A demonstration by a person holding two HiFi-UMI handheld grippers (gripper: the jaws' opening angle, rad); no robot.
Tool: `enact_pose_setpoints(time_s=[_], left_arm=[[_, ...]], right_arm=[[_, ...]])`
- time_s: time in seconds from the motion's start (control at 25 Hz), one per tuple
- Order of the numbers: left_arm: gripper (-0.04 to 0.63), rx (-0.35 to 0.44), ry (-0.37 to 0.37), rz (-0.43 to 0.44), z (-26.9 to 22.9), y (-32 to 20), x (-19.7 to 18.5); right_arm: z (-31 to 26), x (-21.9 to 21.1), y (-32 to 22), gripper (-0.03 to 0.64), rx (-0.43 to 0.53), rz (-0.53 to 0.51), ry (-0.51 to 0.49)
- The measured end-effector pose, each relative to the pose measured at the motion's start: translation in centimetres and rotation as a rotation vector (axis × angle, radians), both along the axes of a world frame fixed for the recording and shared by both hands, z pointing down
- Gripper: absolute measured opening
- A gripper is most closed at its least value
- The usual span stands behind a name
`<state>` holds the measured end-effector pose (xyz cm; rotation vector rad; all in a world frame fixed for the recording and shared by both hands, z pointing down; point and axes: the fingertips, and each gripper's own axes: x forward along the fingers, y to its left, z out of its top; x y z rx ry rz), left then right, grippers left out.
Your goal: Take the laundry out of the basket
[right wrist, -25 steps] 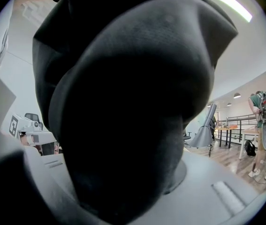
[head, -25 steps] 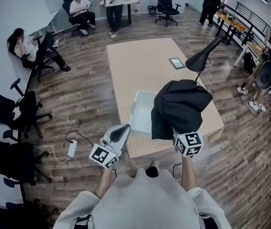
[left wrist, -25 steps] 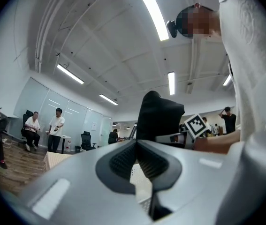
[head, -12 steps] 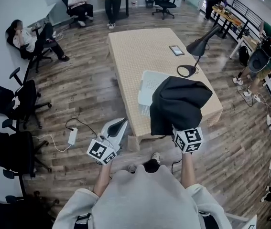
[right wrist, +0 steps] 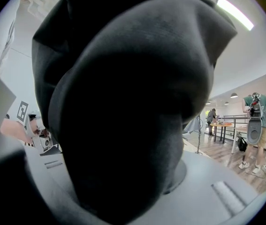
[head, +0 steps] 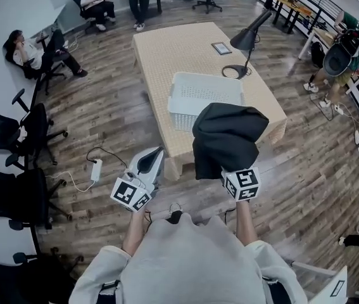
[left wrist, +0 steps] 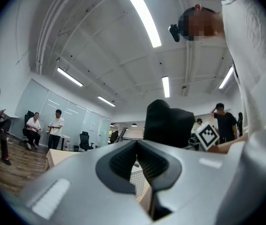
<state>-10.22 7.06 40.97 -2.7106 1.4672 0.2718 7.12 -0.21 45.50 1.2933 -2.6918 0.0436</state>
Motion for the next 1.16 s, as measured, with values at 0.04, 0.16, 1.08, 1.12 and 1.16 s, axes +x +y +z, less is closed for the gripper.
enact_pose_setpoints(time_s=[0.04,0.16,1.08,1.12,1.16], left_arm=[[0.009,-0.006,-0.007,0.005,0.1,0.8,1.0],[0.009,-0.018,-0.023,0.025,0.5,3.3,3.6],[0.009,0.010,-0.035,0.056,0.4,10.5,9.9],[0.009,0.013,-0.037,0.057,0.3,10.6,10.1],[0.009,0.015,-0.038,0.057,0.2,10.6,10.3]], right_arm=[[0.4,1.0,1.1,0.153,-0.008,0.005,-0.006],[1.5,3.6,4.0,0.153,-0.027,0.023,-0.027],[2.3,8.5,12.4,0.153,-0.028,0.037,-0.024],[2.2,8.5,12.6,0.153,-0.027,0.034,-0.026],[2.2,8.5,12.8,0.153,-0.024,0.031,-0.028]])
